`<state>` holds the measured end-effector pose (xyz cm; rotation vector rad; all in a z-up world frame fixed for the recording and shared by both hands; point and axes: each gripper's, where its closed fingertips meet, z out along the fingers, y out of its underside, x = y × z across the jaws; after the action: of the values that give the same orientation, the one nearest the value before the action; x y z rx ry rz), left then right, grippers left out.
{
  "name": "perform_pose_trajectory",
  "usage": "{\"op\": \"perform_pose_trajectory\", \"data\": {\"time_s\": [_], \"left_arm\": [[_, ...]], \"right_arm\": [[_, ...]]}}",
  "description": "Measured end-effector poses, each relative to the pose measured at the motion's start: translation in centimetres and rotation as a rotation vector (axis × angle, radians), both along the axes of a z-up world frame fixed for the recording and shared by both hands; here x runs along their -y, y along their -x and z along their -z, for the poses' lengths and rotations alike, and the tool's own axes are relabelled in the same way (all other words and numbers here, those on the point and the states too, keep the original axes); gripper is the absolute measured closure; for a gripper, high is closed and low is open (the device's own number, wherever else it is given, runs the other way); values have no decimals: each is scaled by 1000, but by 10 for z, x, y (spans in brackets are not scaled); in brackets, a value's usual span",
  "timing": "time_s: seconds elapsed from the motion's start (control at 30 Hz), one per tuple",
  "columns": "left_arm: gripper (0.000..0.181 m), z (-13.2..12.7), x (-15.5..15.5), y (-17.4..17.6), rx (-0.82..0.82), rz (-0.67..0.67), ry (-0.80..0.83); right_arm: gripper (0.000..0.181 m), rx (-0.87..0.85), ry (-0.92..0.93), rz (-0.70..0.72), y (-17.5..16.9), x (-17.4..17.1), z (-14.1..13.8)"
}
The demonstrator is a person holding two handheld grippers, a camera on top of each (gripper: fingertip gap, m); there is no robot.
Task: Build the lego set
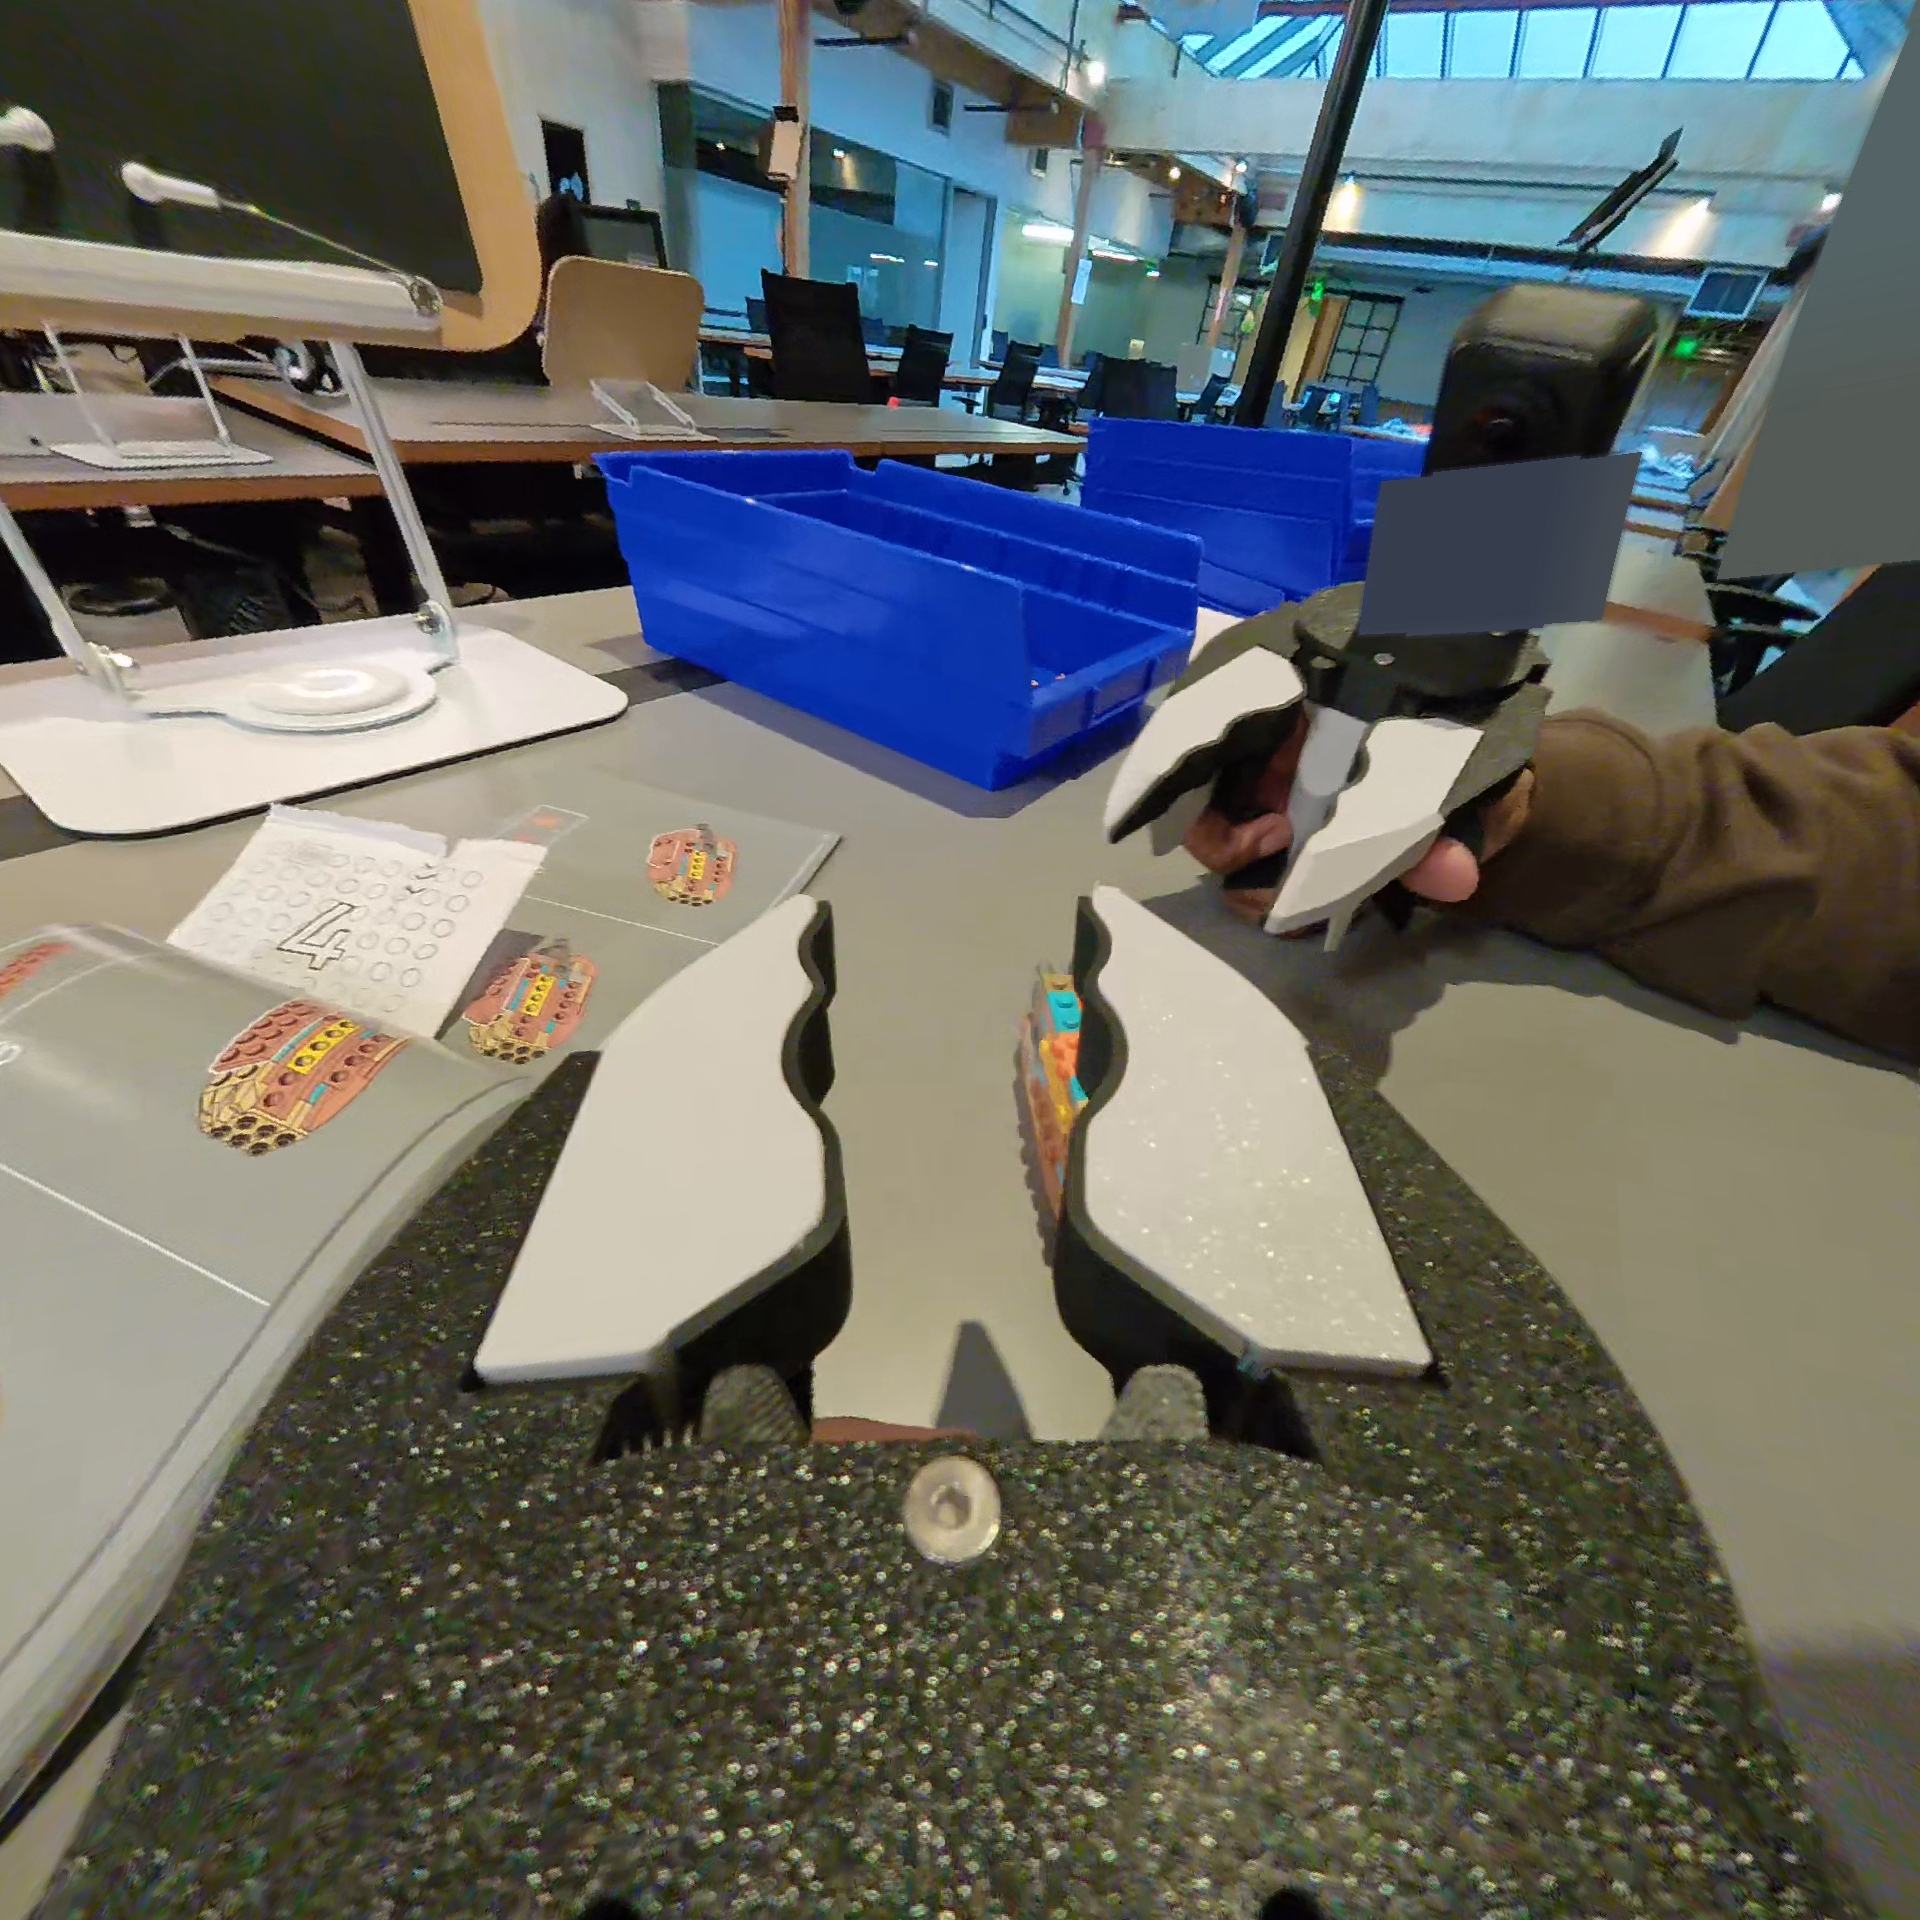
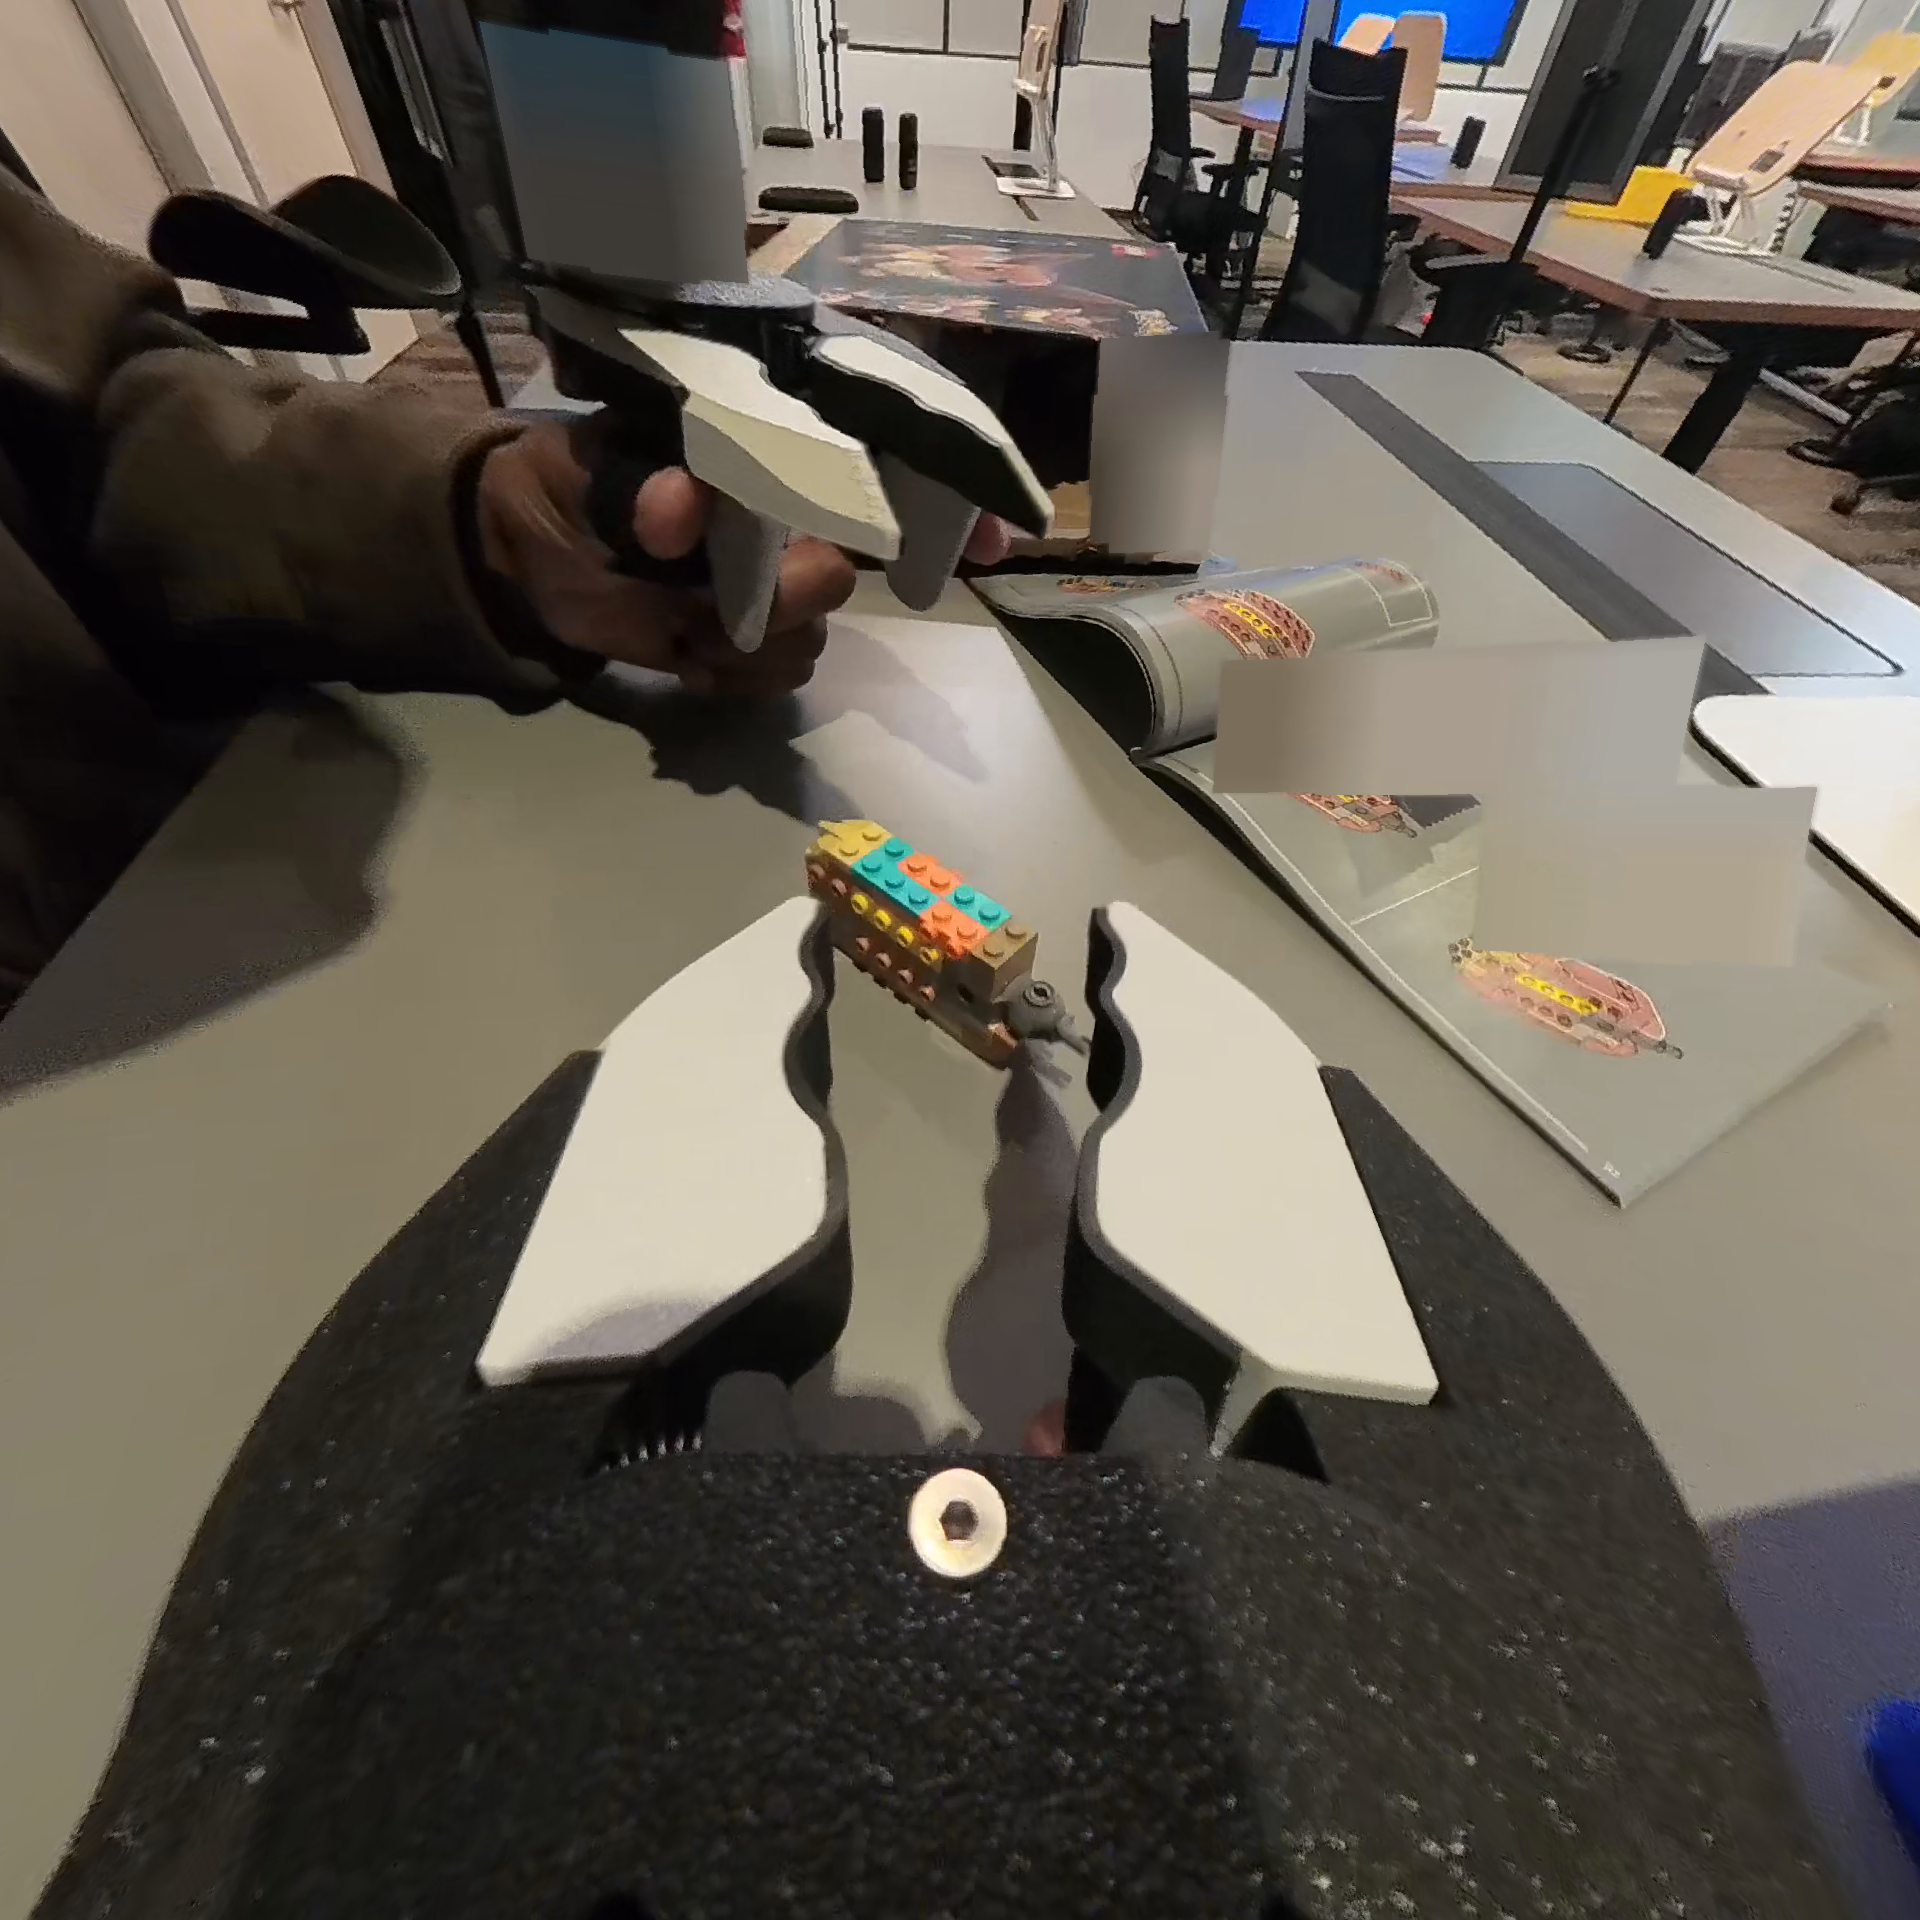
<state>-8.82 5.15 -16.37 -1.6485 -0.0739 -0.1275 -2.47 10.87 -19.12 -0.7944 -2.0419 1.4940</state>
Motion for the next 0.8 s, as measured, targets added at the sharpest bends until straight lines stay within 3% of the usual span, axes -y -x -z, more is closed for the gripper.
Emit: {"op": "perform_pose_trajectory", "data": {"time_s": [0.5,0.8], "left_arm": [[143,16,-12,15,9,-40,73],[148,11,-11,16,-6,-51,37]], "right_arm": [[181,43,134,85,-14,-31,-6],[181,44,123,83,-14,-30,-5]]}}
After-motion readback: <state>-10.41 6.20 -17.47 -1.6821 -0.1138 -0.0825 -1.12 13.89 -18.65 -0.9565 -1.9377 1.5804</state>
